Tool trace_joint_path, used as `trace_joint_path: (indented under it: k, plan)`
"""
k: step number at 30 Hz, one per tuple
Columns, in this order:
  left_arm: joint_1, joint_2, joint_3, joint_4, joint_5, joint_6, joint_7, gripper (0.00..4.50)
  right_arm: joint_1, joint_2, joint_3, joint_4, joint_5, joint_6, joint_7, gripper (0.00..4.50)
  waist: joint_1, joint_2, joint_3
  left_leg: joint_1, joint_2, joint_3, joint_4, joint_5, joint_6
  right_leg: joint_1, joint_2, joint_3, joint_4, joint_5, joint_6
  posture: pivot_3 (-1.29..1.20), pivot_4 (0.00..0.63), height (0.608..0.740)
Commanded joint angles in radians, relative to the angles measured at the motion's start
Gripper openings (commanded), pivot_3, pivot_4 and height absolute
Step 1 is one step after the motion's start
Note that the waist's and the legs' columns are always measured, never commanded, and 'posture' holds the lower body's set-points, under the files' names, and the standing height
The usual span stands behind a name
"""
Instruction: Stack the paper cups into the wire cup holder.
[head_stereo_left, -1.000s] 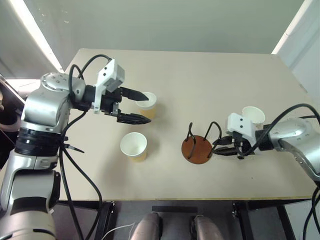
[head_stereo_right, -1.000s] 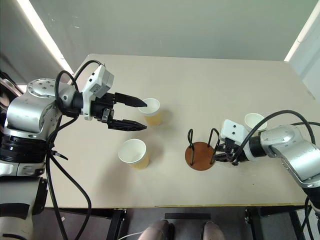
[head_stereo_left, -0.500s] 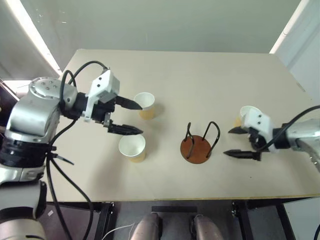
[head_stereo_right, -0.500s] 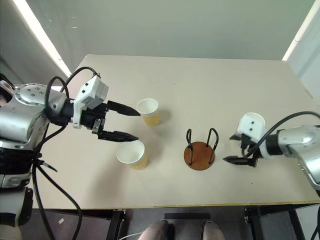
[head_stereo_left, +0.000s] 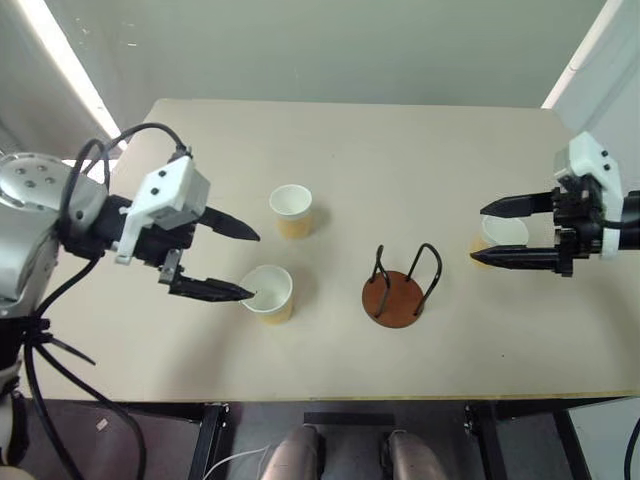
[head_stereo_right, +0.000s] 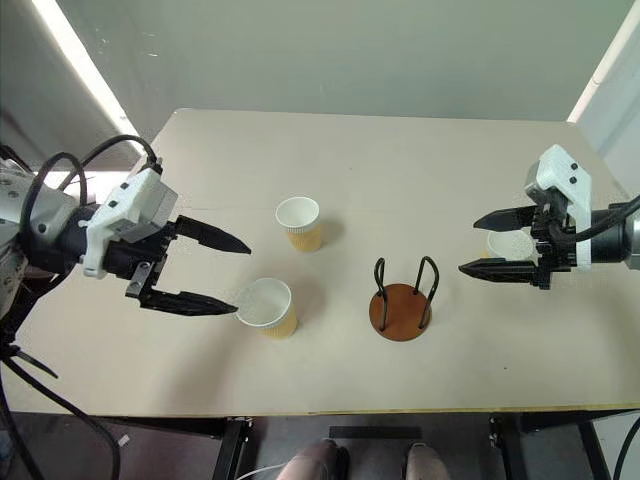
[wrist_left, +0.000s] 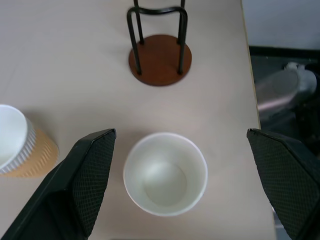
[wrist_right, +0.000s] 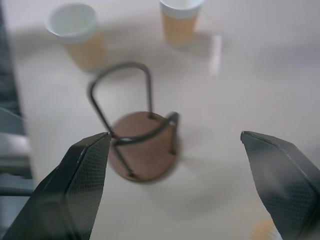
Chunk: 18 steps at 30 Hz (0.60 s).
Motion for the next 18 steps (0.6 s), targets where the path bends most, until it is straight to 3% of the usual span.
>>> trace_joint_path:
  k: [1,9,18]
  plan:
    - [0.081,0.072,0.041,-0.082,0.007,-0.046,-0.038,4.50,-0.044,-0.036,-0.017,-0.037,0.089,0.049,0.054,4.32,-0.002,0.000,0.000,0.000,0.000,0.000,-0.001,0.000,0.000,0.000,0.000,0.000,0.000,0.000,0.000,0.00,0.150,0.740]
    - [0.204,0.126,-0.002,-0.151,0.110,-0.141,0.011,4.50,-0.084,-0.036,0.001,-0.046,0.146,0.063,0.078,4.32,-0.002,0.000,0.000,0.002,0.001,0.000,-0.003,0.000,-0.001,0.000,0.000,0.000,0.001,-0.002,-0.003,0.00,0.150,0.740]
    - [0.148,0.074,-0.083,-0.127,0.189,-0.209,0.045,4.50,-0.084,-0.050,0.013,-0.046,0.144,0.071,0.067,4.32,-0.002,0.000,0.000,0.002,0.001,0.000,-0.003,-0.001,-0.002,0.000,0.000,0.000,0.002,-0.003,-0.005,0.00,0.150,0.740]
